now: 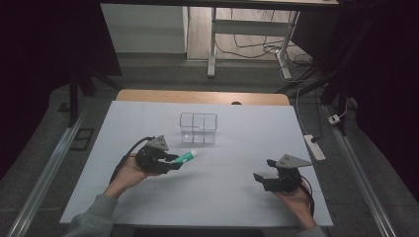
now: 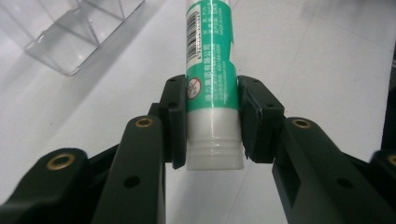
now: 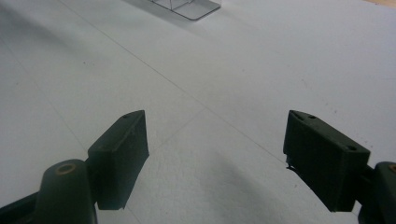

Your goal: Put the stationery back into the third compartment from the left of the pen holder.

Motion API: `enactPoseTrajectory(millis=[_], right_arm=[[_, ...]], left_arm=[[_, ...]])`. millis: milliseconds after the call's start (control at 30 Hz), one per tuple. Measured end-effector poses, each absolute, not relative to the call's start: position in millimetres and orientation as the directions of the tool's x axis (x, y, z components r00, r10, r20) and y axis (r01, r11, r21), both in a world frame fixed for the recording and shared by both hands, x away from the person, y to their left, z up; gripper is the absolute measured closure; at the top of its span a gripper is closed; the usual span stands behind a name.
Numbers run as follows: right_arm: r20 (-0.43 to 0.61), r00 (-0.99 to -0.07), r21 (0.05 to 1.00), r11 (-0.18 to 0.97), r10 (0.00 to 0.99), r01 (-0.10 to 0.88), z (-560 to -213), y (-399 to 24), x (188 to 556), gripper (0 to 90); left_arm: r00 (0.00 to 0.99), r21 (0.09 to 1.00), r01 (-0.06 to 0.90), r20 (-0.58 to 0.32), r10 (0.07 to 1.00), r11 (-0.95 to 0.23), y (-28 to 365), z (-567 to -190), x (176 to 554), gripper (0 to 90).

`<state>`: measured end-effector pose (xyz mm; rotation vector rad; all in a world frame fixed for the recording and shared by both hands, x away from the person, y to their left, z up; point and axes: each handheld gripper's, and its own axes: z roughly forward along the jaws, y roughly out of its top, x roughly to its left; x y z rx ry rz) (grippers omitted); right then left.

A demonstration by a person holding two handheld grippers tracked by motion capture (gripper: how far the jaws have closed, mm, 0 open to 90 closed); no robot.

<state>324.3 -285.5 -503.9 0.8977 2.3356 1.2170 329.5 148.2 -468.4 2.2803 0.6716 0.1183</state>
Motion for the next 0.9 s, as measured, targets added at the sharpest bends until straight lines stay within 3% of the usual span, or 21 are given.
enactPoseTrajectory(millis=[900], right_arm=[[-0.037,-0.762,0.823,0.453,0.646,0.343,-502.2,-275.5,324.9,21.5]], left_arm=[[0.908,0.663,0.358,-0.083,0.411,-0.657,104.0,-469.9,340.0,64.6]])
